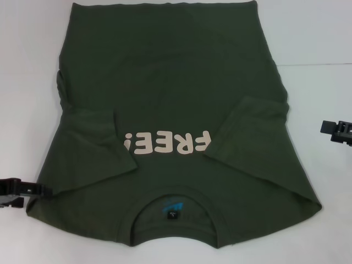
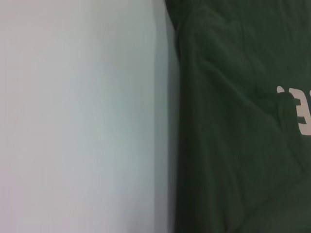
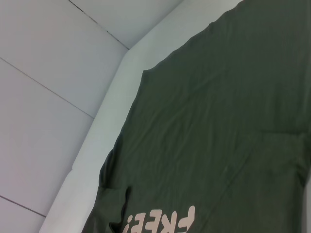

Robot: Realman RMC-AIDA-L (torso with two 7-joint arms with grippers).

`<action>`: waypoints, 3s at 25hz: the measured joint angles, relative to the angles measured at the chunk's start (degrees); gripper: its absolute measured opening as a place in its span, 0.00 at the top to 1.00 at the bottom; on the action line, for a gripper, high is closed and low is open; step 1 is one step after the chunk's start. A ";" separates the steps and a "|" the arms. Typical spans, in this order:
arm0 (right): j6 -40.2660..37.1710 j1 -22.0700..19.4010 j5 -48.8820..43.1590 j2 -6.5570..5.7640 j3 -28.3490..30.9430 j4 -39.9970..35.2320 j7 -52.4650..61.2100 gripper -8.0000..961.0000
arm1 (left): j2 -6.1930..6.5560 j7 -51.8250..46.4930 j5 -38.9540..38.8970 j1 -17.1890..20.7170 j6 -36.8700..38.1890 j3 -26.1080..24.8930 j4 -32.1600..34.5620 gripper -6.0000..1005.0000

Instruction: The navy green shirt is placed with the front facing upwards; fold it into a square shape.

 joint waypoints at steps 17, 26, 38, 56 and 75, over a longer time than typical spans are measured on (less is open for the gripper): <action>0.32 0.39 -0.90 0.18 -0.06 0.05 -0.11 0.15 | -0.50 -0.47 -0.04 -1.25 0.17 0.62 -2.27 0.13; 0.32 0.28 -0.98 0.17 -0.06 0.05 -0.13 0.15 | -0.37 -1.03 -0.35 -2.18 0.40 0.58 -3.72 0.13; 0.45 0.29 -1.33 0.26 -0.05 0.05 -0.10 0.15 | -0.64 -1.26 -0.01 -3.70 -0.12 0.62 -5.23 0.13; 0.19 0.29 -1.32 0.26 0.39 0.05 -0.02 0.15 | -1.42 -1.30 0.00 -4.14 -2.01 4.53 -4.52 0.50; -5.40 4.71 -11.60 -2.39 -0.32 -8.74 14.63 0.16 | -1.39 -1.01 -0.44 -4.12 -2.76 4.53 -3.99 0.91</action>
